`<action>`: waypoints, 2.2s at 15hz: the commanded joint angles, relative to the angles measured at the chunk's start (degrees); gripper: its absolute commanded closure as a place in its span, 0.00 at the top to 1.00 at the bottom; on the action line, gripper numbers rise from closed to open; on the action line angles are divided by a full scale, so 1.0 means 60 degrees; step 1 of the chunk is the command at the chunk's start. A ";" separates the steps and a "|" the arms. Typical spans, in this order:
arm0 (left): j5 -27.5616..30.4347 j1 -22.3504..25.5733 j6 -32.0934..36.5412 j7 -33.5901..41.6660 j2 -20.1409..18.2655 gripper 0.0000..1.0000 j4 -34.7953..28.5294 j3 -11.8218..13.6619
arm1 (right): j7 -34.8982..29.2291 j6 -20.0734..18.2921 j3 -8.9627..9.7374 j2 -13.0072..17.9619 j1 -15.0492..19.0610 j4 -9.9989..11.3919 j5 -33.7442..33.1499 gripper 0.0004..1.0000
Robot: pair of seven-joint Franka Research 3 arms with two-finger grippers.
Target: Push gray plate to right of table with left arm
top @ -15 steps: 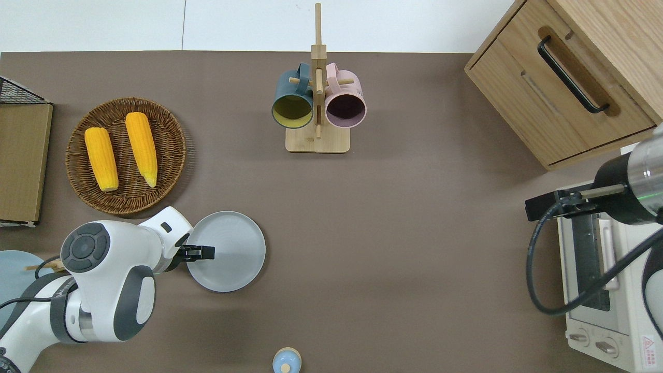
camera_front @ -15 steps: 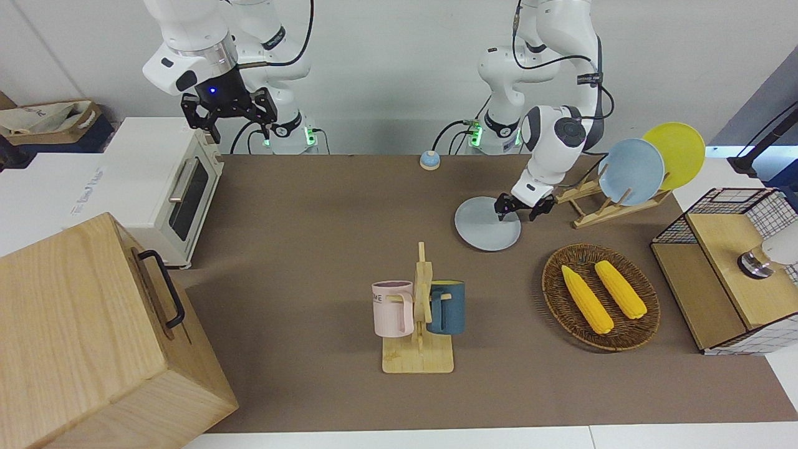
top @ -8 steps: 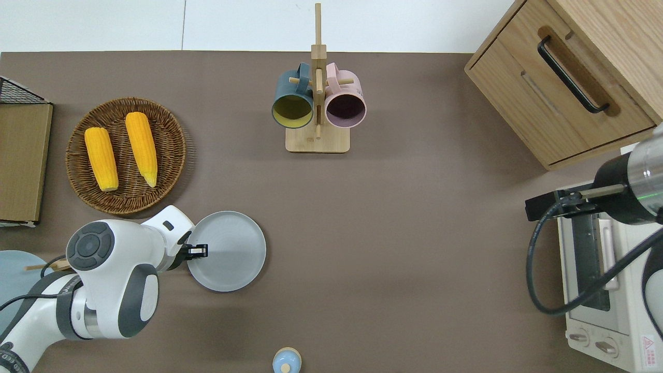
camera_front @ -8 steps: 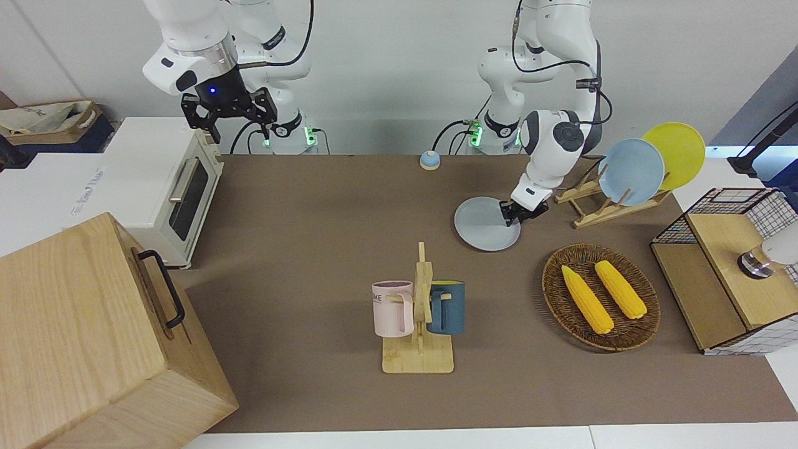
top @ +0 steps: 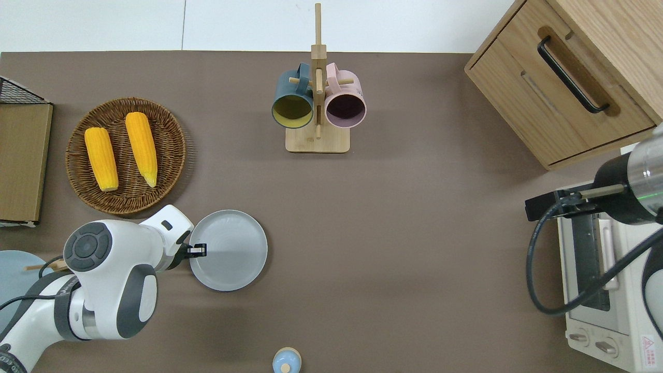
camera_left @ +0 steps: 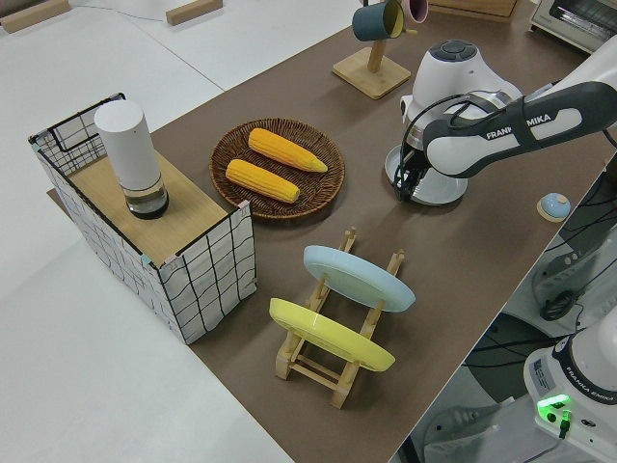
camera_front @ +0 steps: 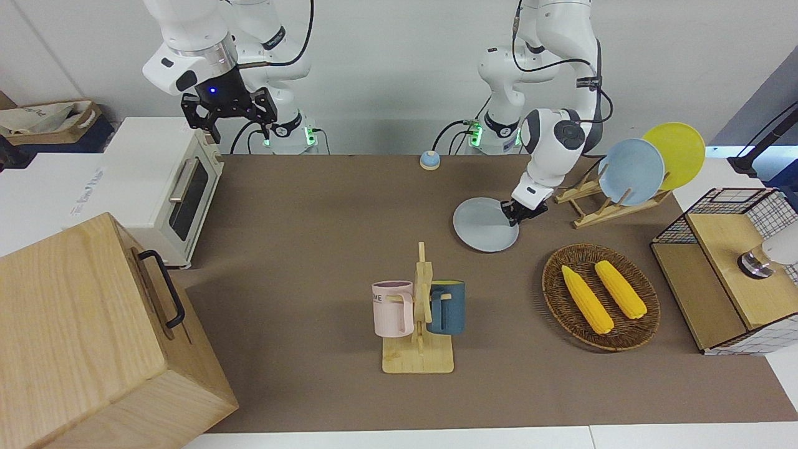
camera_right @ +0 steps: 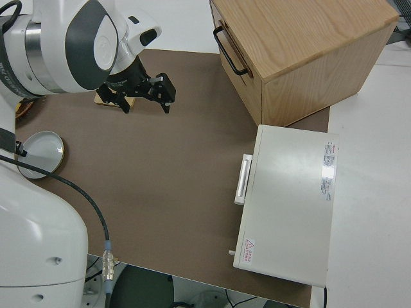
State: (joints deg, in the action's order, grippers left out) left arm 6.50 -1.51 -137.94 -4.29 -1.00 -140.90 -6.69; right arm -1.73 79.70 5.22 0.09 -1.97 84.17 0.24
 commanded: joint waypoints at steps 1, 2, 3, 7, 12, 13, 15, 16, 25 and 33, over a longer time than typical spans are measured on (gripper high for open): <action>0.0088 -0.0376 -0.0272 -0.0426 0.0065 0.00 -0.0131 0.0089 | 0.0024 -0.0115 0.0039 0.0072 0.0109 0.0005 0.0077 0.98; 0.0088 -0.0508 -0.0272 -0.0660 0.0079 0.00 -0.0116 0.0075 | 0.0024 -0.0115 0.0053 0.0072 0.0109 -0.0009 0.0091 0.98; 0.0088 -0.0654 -0.0272 -0.0865 0.0080 0.00 -0.0116 0.0089 | 0.0024 -0.0115 0.0053 0.0072 0.0109 -0.0009 0.0077 0.98; 0.0088 -0.1226 -0.0287 -0.1554 0.0109 0.00 -0.0116 0.0075 | 0.0024 -0.0115 0.0053 0.0072 0.0109 0.0005 0.0077 0.98; 0.0088 -0.2367 -0.0564 -0.3120 0.0416 0.00 0.0074 0.0075 | 0.0010 -0.0115 0.0053 0.0072 0.0109 -0.0009 0.0077 0.98; 0.0088 -0.2602 -0.0623 -0.3486 0.0562 0.00 0.0162 0.0075 | 0.0024 -0.0115 0.0053 0.0072 0.0109 0.0005 0.0077 0.98; 0.0103 -0.3143 -0.0639 -0.4145 0.0810 0.00 0.0454 0.0075 | 0.0010 -0.0115 0.0053 0.0072 0.0109 0.0005 0.0077 0.98; 0.0103 -0.3364 -0.0639 -0.4424 0.0972 0.00 0.0629 0.0060 | 0.0010 -0.0115 0.0053 0.0072 0.0109 0.0005 0.0077 0.98; 0.0411 -0.4230 -0.0653 -0.6373 0.2817 0.00 0.2679 -0.0715 | 0.0024 -0.0115 0.0053 0.0072 0.0109 0.0005 0.0077 0.98; 0.0323 -0.4918 -0.0697 -0.7736 0.4165 0.00 0.4306 -0.0863 | 0.0010 -0.0115 0.0053 0.0072 0.0109 0.0005 0.0077 0.98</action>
State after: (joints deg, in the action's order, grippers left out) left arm 8.16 -28.30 -140.76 -47.45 16.26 -119.95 -11.94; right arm -1.73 79.70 5.22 0.09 -1.97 84.17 0.24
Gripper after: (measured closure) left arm 0.952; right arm 0.013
